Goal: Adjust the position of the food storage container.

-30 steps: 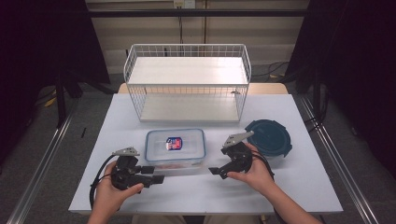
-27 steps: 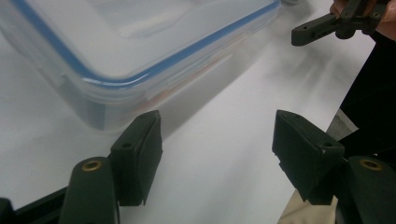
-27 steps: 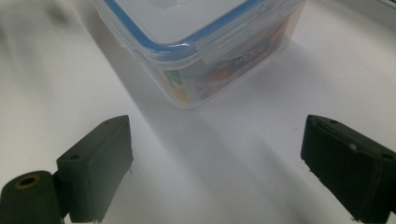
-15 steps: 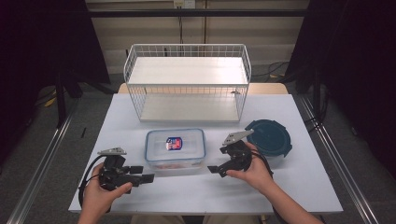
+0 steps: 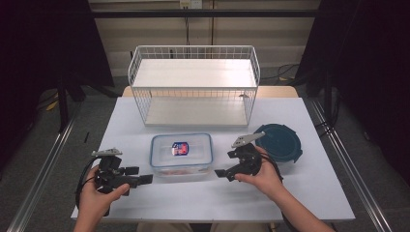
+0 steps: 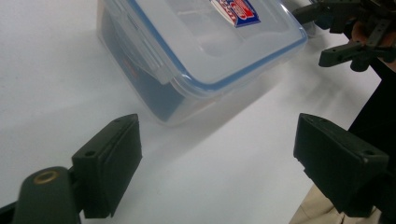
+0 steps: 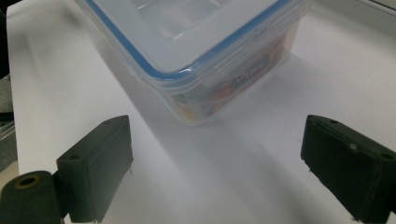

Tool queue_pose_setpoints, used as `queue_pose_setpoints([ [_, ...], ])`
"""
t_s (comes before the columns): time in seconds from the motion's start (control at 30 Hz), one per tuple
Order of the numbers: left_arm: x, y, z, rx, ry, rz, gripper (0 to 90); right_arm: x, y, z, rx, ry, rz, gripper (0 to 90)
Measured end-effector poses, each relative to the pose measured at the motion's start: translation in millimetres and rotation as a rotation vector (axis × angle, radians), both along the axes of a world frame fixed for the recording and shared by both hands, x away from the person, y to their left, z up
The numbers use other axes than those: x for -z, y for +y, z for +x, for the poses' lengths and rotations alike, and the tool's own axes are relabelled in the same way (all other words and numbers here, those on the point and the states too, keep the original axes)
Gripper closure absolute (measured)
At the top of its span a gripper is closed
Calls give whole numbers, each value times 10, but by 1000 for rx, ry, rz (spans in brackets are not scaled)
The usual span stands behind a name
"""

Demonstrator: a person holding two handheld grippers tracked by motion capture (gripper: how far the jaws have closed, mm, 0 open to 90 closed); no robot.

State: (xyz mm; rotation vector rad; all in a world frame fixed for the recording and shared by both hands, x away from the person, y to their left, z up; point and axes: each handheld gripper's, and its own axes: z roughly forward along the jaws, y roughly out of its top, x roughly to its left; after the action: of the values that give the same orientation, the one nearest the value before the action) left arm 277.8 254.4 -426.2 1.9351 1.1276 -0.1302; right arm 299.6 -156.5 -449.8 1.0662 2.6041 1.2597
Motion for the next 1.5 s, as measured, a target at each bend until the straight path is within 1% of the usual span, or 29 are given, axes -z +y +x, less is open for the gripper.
queue_pose_setpoints([
  [0.13, -10, 24, 54, -13, 1, -2, 130, -36, -1, -9, 10, 3, 14, 86],
  [0.17, -11, 29, 67, -25, -1, 0, 126, -42, 3, -11, 8, 6, 20, 86],
  [0.2, -13, 36, 81, -34, 3, -8, 124, -46, 7, -13, 10, 7, 21, 86],
  [0.23, -16, 47, 96, -35, 3, -9, 122, -48, 11, -12, 12, 8, 22, 86],
  [0.3, -21, 65, 123, -49, 1, -13, 120, -52, 12, -6, 26, 18, 31, 86],
  [0.37, -36, 74, 142, -63, -3, 4, 118, -58, 4, 4, 42, 38, 47, 89],
  [0.4, -45, 78, 157, -62, -11, 18, 118, -61, -1, 6, 51, 45, 54, 89],
  [0.43, -50, 72, 163, -67, -7, 3, 116, -66, -10, 11, 56, 48, 69, 89],
  [0.47, -52, 72, 172, -69, -6, -2, 116, -71, -16, 13, 64, 50, 79, 89],
  [0.53, -48, 67, 203, -68, -9, 4, 116, -82, -28, 17, 77, 55, 86, 89],
  [0.57, -42, 61, 222, -72, -1, -3, 116, -87, -36, 19, 87, 61, 92, 89],
  [0.6, -36, 61, 244, -75, 1, -1, 116, -87, -41, 25, 96, 64, 100, 89],
  [0.67, -26, 47, 281, -87, 6, -13, 115, -84, -51, 38, 111, 74, 118, 89],
  [0.7, -26, 47, 299, -89, 6, -11, 115, -80, -51, 43, 122, 78, 125, 89],
  [0.73, -24, 37, 313, -95, 6, -22, 115, -74, -53, 49, 127, 82, 132, 89],
  [0.83, -32, 29, 352, -91, 0, -22, 115, -61, -53, 70, 146, 92, 155, 89],
  [0.9, -31, 29, 374, -102, -1, -24, 115, -65, -49, 80, 154, 96, 168, 89],
  [1.0, -28, 38, 388, -120, -3, -32, 115, -77, -36, 94, 158, 99, 173, 89],
  [1.03, -29, 50, 393, -116, -6, -27, 115, -87, -30, 95, 162, 98, 168, 89],
  [1.07, -29, 57, 396, -125, -10, -31, 115, -93, -24, 103, 162, 91, 165, 89],
  [1.1, -31, 54, 395, -138, -7, -39, 115, -103, -15, 106, 164, 95, 170, 90],
  [1.13, -30, 64, 401, -134, -12, -32, 115, -108, -10, 111, 163, 92, 170, 91],
  [1.23, -20, 61, 420, -146, -7, -37, 115, -125, 11, 126, 163, 90, 177, 91],
  [1.3, -18, 57, 431, -146, -1, -32, 115, -131, 21, 131, 166, 86, 178, 91],
  [1.37, -13, 49, 439, -150, 3, -39, 115, -134, 28, 129, 163, 83, 181, 91],
  [1.4, -11, 41, 439, -161, 1, -38, 115, -133, 29, 126, 164, 83, 183, 91],
  [1.43, -10, 35, 439, -166, -5, -32, 115, -131, 30, 122, 165, 84, 182, 91],
  [1.5, -8, 34, 441, -171, -5, -32, 113, -121, 27, 113, 162, 88, 183, 91],
])
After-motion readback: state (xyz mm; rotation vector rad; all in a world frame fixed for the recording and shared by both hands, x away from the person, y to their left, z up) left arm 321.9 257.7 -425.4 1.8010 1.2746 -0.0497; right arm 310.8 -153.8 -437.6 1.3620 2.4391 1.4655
